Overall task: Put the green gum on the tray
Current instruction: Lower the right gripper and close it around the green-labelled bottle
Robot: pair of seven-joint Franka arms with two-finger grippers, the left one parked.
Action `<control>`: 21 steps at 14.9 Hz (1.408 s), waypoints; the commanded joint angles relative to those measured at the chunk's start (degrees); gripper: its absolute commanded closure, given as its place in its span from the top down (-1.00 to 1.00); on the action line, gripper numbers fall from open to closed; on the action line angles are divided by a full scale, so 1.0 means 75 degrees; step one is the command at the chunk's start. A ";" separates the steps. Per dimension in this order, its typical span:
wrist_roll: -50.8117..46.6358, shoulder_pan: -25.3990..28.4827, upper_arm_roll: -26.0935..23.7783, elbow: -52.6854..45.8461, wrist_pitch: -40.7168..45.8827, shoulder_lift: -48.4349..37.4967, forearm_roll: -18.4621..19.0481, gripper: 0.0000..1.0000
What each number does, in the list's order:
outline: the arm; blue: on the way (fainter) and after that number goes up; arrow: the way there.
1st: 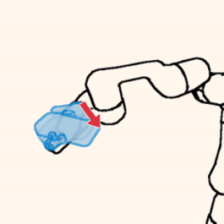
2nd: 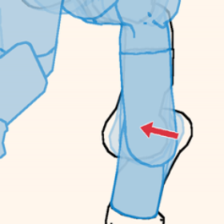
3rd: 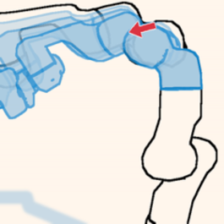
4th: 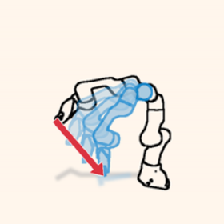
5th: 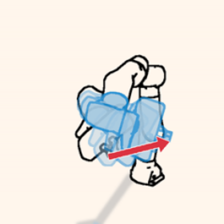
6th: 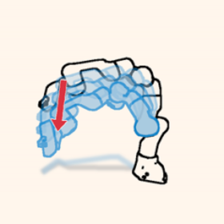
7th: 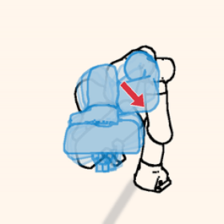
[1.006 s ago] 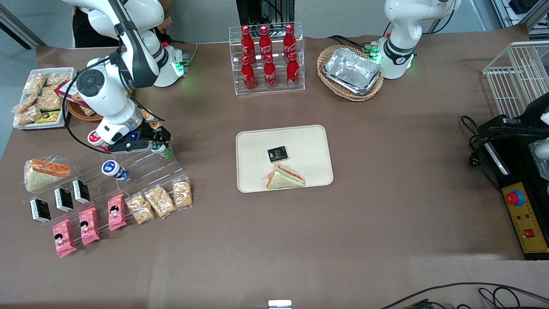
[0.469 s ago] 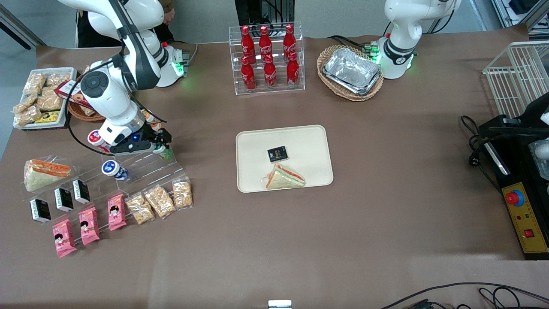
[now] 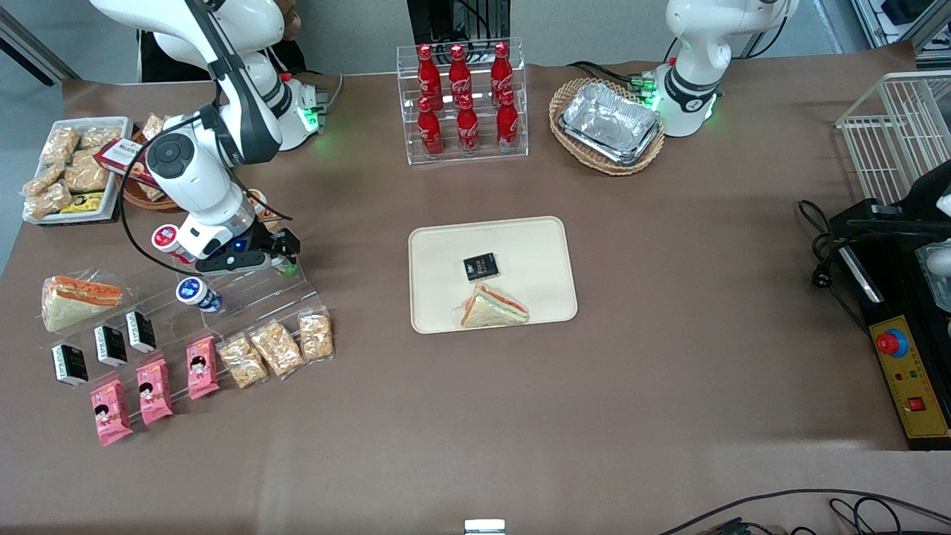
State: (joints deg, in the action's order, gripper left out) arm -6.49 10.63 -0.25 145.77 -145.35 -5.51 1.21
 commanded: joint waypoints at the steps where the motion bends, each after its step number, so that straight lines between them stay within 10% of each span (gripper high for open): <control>1: 0.0057 -0.0023 0.0022 0.0134 -0.0237 -0.0003 0.0108 1.00; 8: 0.0057 -0.0023 0.0022 0.0509 -0.0530 -0.0156 0.0108 0.93; 13: -0.0013 -0.0023 0.0034 0.0509 -0.0460 -0.0133 0.0108 0.25; 21: 0.0046 -0.0035 0.0081 -0.0296 0.0637 -0.0285 0.0085 0.25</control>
State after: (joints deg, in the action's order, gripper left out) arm -6.48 10.60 0.12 147.76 -147.48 -5.70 1.24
